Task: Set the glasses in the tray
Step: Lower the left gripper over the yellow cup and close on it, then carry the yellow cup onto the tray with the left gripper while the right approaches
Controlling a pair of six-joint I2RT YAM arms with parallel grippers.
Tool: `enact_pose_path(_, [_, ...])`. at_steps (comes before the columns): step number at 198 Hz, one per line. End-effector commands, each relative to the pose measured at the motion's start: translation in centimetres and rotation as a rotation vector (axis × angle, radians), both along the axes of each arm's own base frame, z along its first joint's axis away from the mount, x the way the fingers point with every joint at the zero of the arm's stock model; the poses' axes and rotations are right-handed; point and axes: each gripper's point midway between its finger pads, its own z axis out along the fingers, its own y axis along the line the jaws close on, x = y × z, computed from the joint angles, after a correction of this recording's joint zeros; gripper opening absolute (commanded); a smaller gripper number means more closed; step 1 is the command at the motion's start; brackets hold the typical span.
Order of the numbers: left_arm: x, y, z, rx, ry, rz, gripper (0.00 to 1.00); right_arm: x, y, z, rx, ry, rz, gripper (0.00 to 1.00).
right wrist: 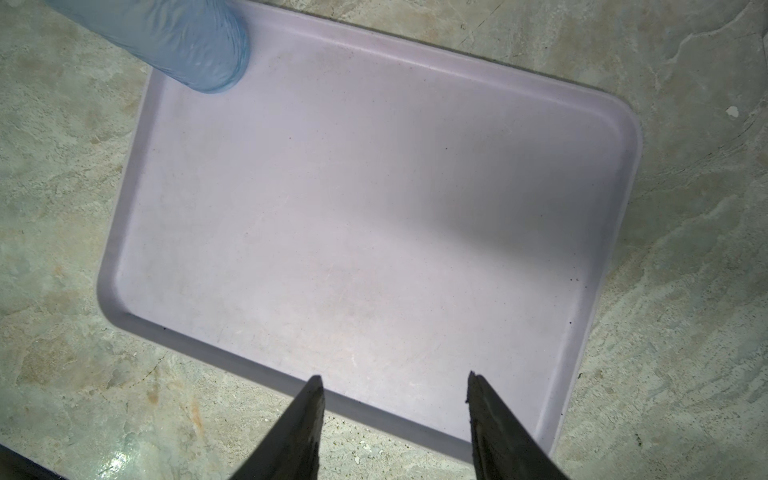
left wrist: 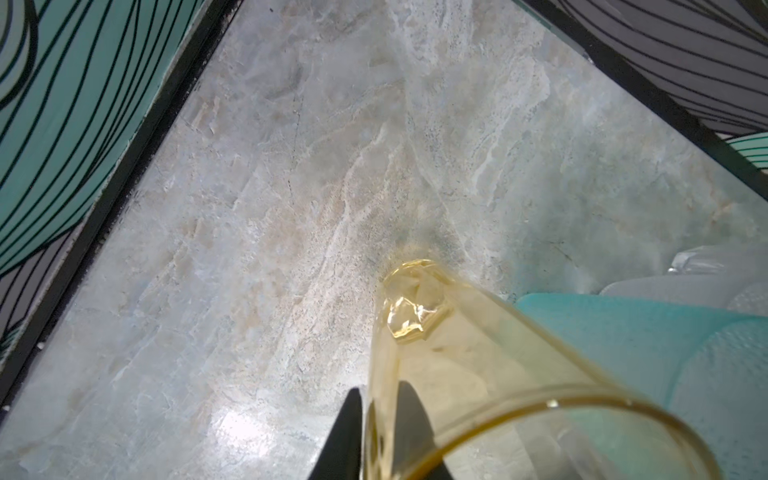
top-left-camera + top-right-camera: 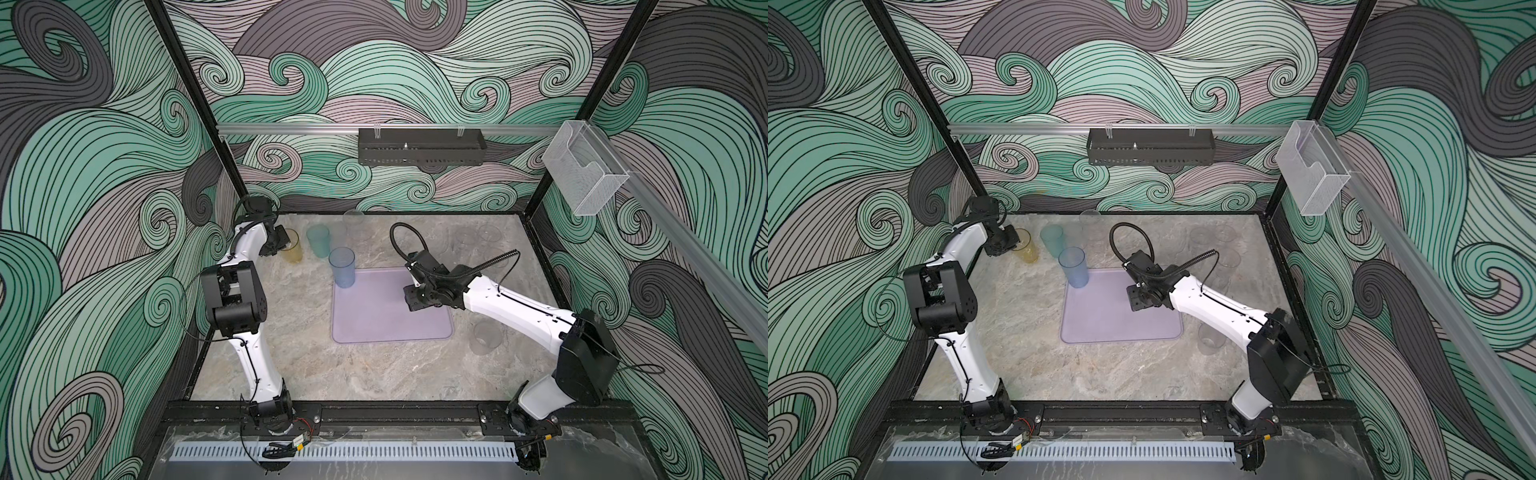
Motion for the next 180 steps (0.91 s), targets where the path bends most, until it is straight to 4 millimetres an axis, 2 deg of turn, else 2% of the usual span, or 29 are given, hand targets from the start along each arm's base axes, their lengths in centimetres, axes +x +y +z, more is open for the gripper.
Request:
enact_pose_path(1, [-0.1,-0.2,0.2,-0.015,0.01,0.006,0.14,0.0,0.5,-0.2,-0.002,0.013,0.008,0.56])
enact_pose_path(40, [-0.4,-0.1,0.0,-0.023,0.025,0.025,0.06,0.5,0.0,-0.1,-0.041,-0.014,0.008,0.56])
enact_pose_path(61, [-0.8,0.0,0.8,-0.015,0.028,0.027,0.0,0.5,0.5,-0.2,-0.023,-0.002,0.019,0.56])
enact_pose_path(95, [-4.0,0.0,2.8,-0.022,0.026,0.073,0.0,0.9,1.2,-0.5,-0.028,0.009,0.034,0.56])
enact_pose_path(111, [-6.4,-0.7,3.7,-0.041,0.013,0.083,0.0,1.0,1.3,-0.8,-0.032,0.013,0.038,0.57])
enact_pose_path(130, [-10.6,-1.5,4.7,-0.067,0.007,0.147,0.0,0.8,1.3,-1.0,-0.035,0.022,0.041,0.57])
enact_pose_path(150, [-14.2,-3.6,4.6,-0.122,-0.035,0.125,0.0,0.6,1.4,-1.6,-0.027,0.036,0.04,0.56])
enact_pose_path(153, [-14.8,-3.9,5.4,-0.121,-0.06,0.119,0.0,0.6,1.4,-1.7,-0.028,0.039,0.041,0.56])
enact_pose_path(180, [-19.8,-6.3,6.5,-0.129,-0.036,0.053,0.0,0.3,1.5,-2.4,-0.032,0.064,0.044,0.56])
